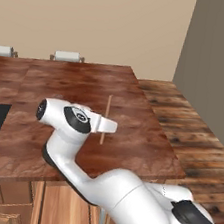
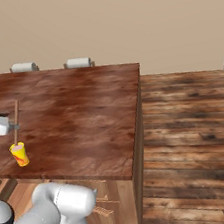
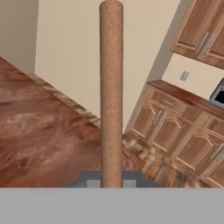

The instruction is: Pick up the straw from the left drawer and put it inside the smoothie cup.

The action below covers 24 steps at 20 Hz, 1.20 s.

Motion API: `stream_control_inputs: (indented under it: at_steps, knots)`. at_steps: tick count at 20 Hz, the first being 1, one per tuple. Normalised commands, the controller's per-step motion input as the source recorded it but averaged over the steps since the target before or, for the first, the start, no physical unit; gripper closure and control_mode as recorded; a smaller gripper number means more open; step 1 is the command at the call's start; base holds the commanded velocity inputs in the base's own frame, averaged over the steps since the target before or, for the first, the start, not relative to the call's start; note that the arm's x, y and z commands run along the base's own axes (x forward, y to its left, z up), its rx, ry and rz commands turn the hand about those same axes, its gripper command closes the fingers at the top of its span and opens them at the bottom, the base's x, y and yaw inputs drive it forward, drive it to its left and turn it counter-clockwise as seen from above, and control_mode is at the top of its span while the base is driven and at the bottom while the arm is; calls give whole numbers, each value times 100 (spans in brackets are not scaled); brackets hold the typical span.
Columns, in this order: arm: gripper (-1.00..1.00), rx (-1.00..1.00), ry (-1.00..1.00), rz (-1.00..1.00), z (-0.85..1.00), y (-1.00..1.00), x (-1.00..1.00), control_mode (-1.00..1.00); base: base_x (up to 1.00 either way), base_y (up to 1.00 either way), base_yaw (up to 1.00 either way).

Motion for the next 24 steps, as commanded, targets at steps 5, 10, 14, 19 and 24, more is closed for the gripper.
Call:
stream_control_inputs:
  at_steps: [5,10,14,19,24]
  knots:
    - [100,-2,-3,0,-19,15,17,-100,0,0,0]
    - [100,-2,-1,0,-20,20,23,-100,0,0,0]
    - [100,-2,-1,0,-21,24,18,-100,0,0,0]
    - [100,-2,-3,0,-15,19,8,-100,0,0,0]
    - [100,-3,-3,0,-16,21,15,-100,0,0,0]
